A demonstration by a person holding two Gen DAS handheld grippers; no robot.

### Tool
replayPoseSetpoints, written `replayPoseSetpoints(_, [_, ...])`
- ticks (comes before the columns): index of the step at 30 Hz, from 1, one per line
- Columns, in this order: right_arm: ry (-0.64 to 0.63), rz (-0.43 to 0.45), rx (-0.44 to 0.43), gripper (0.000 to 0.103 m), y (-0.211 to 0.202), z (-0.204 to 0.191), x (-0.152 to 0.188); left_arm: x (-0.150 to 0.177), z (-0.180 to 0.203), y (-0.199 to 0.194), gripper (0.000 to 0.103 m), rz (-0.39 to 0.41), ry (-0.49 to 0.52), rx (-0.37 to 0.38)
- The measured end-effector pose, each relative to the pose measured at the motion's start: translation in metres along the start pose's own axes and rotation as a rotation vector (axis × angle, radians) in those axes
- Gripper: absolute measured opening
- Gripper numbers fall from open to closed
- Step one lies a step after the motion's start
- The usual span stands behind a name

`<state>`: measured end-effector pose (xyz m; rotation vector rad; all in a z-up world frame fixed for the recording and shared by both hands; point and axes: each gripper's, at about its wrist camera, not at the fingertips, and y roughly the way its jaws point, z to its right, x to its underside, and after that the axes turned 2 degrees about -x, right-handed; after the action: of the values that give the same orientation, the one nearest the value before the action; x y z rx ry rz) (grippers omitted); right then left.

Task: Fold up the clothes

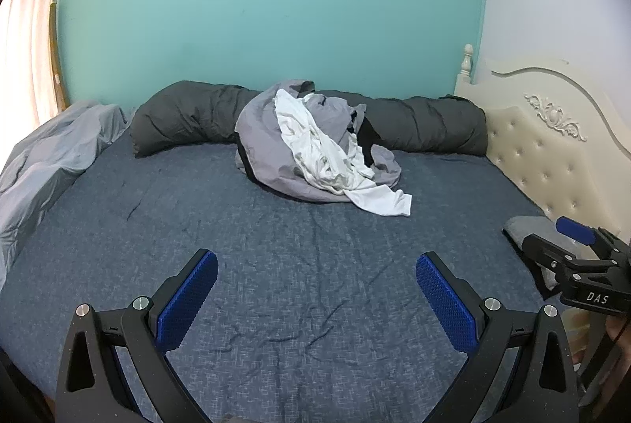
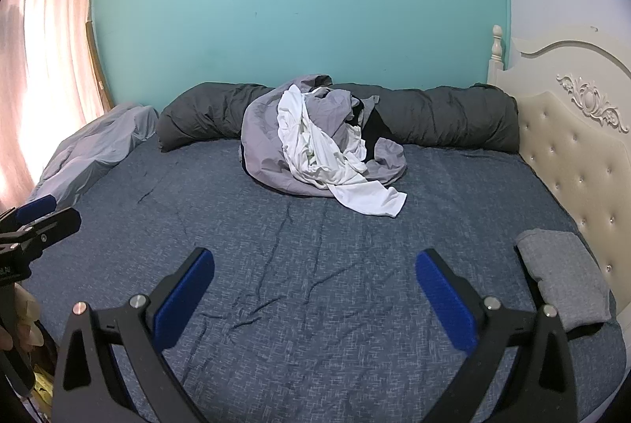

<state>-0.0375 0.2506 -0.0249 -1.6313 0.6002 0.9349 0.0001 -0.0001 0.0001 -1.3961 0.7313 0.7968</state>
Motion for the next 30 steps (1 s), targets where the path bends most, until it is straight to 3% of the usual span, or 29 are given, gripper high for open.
replayPoseSetpoints(30, [0.002,-0.002,0.010,0.103,-0.003,0.006,-0.004,-0.007,0.000,0.000,0.103,-0.002,0.016,0.016])
